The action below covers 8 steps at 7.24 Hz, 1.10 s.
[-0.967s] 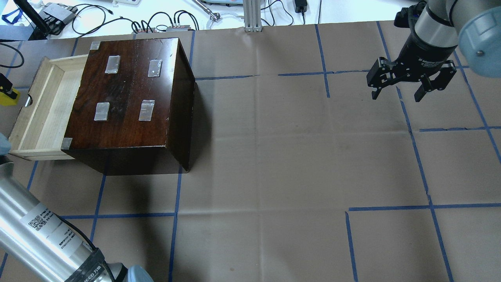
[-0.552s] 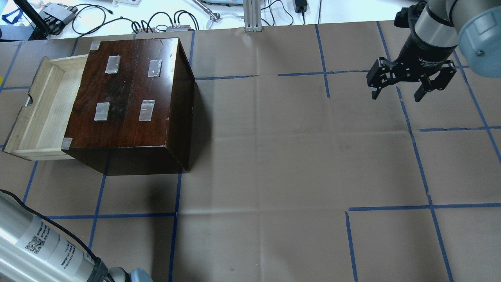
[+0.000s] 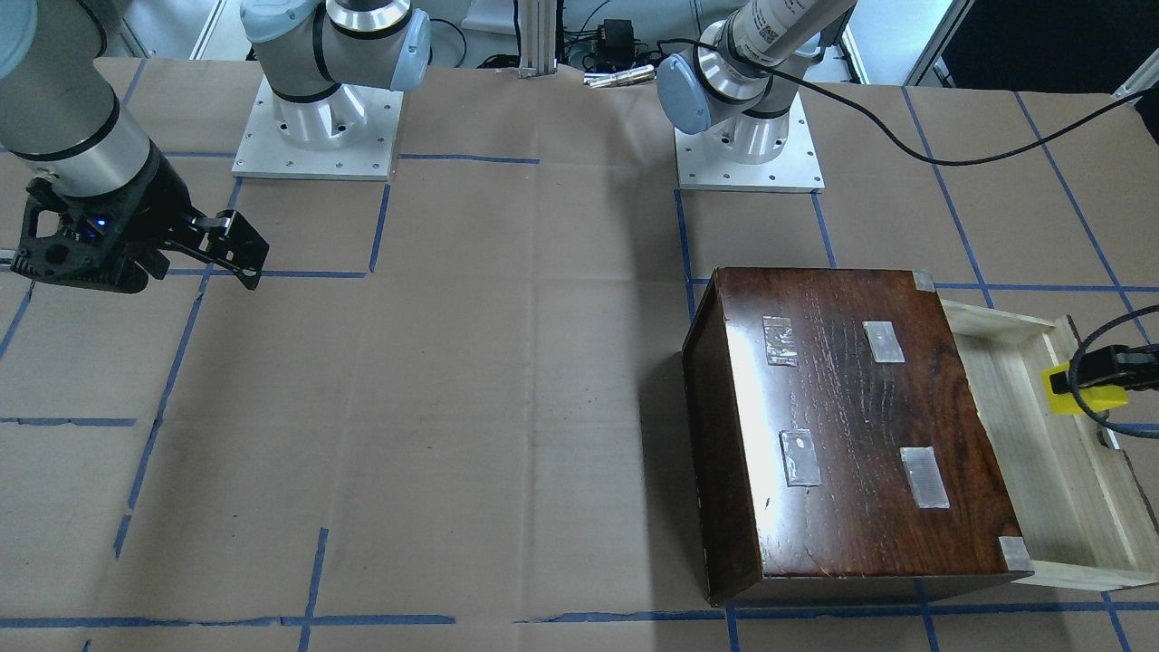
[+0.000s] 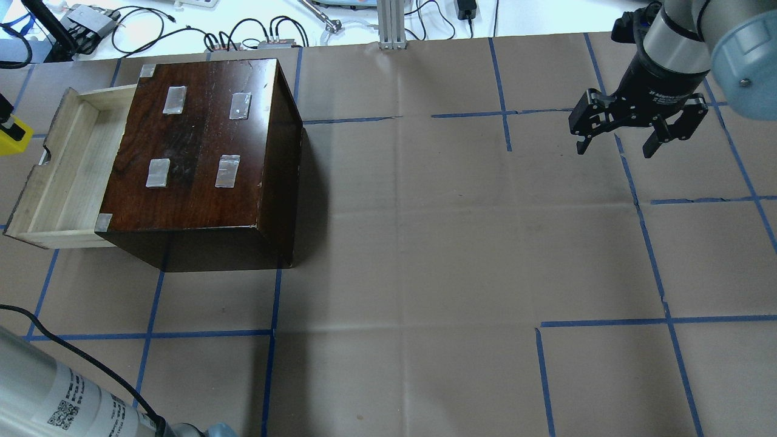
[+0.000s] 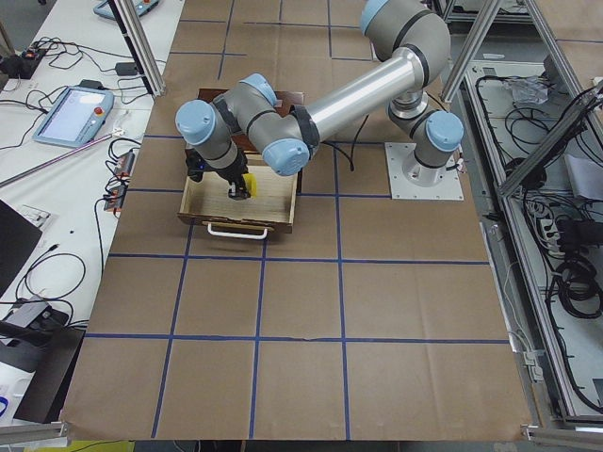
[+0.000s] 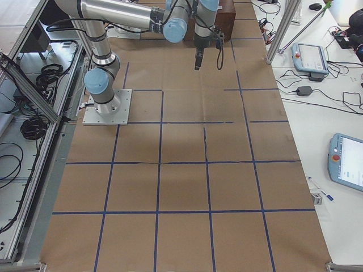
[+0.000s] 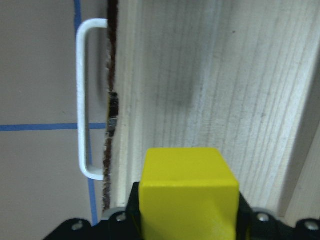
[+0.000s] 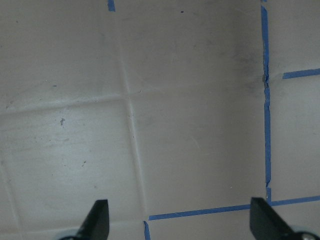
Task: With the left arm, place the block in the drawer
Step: 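Lower the yellow cube into the open drawer and open the left gripper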
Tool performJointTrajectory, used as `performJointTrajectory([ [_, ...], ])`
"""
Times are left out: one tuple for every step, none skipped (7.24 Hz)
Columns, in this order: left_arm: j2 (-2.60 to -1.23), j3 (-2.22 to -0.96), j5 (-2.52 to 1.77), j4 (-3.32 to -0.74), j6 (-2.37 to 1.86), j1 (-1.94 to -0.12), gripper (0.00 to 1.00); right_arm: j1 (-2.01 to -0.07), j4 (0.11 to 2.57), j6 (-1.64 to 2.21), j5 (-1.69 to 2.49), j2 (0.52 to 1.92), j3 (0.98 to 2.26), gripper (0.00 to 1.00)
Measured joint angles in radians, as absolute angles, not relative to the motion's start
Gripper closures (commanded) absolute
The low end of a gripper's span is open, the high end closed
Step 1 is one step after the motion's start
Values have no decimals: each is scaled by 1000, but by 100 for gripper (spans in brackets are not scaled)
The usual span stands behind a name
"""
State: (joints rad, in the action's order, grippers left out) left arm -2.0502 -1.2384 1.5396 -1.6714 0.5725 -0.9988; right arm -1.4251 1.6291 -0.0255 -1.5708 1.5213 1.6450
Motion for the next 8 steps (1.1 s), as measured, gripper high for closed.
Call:
performJointTrajectory([
  [-2053,-1275,1540,-1630,557,-1016,100,-1425,1629,-26,-1571,1521,1645,0],
  [-2060,-1293,1539,-1607,537,-1029,100,-1425,1629,-26,-1571,1522,1646,0],
  [-2069,-1300,1538,-1596,525,-1042,100,-1425,1629,-26,-1571,1522,1646,0],
  [-2079,-1303,1537,-1588,520,-1053,100,-1425,1629,-26,-1571,1522,1645,0],
  [-2087,-1304,1536,-1580,518,-1060,99,-1425,1629,-26,-1571,1522,1645,0],
  [-2094,-1305,1536,-1576,517,-1063,98,-1425,1629,-26,-1571,1522,1645,0],
  [-2098,-1306,1535,-1574,517,-1064,92,-1425,1629,-25,-1571,1522,1646,0],
  [-2100,-1306,1535,-1573,517,-1064,67,-1425,1629,-26,-1571,1522,1646,0],
])
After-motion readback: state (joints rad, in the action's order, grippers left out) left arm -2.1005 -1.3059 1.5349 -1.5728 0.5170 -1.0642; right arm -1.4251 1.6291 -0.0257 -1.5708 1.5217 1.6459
